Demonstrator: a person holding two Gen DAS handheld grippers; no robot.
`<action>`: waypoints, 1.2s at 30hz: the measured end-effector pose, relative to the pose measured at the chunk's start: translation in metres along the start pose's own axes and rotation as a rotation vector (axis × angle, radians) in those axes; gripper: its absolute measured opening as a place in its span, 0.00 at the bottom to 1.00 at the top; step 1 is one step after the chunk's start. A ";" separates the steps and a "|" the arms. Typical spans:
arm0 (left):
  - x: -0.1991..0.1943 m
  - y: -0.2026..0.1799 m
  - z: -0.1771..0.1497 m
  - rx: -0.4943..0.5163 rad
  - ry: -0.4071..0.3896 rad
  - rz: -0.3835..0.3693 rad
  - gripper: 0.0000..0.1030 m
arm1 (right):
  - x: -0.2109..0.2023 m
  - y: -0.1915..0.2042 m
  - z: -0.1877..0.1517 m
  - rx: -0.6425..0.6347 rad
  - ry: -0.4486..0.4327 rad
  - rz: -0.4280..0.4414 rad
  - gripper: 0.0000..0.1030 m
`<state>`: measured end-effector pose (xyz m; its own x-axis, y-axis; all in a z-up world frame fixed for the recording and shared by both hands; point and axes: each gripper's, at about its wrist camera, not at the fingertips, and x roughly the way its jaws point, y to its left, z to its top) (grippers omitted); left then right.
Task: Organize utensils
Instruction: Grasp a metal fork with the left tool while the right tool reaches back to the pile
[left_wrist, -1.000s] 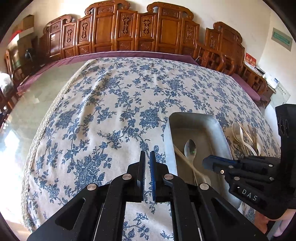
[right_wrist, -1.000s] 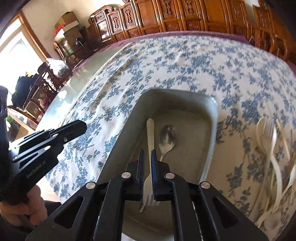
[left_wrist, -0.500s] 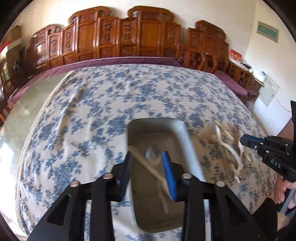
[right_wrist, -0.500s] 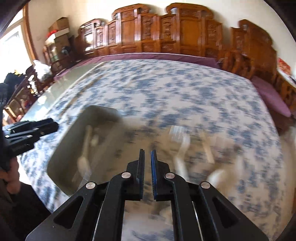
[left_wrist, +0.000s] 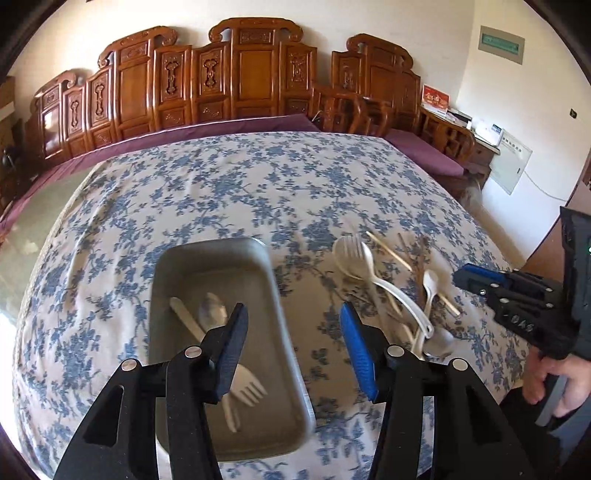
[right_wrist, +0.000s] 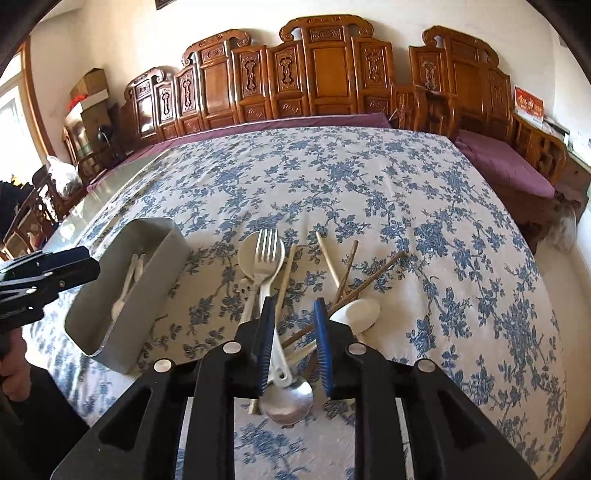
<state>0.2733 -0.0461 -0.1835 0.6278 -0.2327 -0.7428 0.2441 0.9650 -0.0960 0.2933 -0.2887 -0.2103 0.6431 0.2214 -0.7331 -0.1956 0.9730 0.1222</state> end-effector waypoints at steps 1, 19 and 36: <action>0.003 -0.005 0.000 0.000 0.004 -0.003 0.48 | 0.001 -0.002 -0.001 0.003 -0.004 -0.005 0.23; 0.091 -0.070 0.012 0.090 0.186 -0.029 0.27 | 0.025 -0.035 -0.020 0.031 0.018 -0.034 0.23; 0.152 -0.086 0.021 0.068 0.285 -0.014 0.20 | 0.029 -0.052 -0.015 0.093 0.021 -0.010 0.23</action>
<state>0.3629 -0.1669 -0.2739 0.3931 -0.1927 -0.8991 0.3065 0.9493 -0.0695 0.3106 -0.3339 -0.2477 0.6288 0.2111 -0.7483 -0.1192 0.9772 0.1756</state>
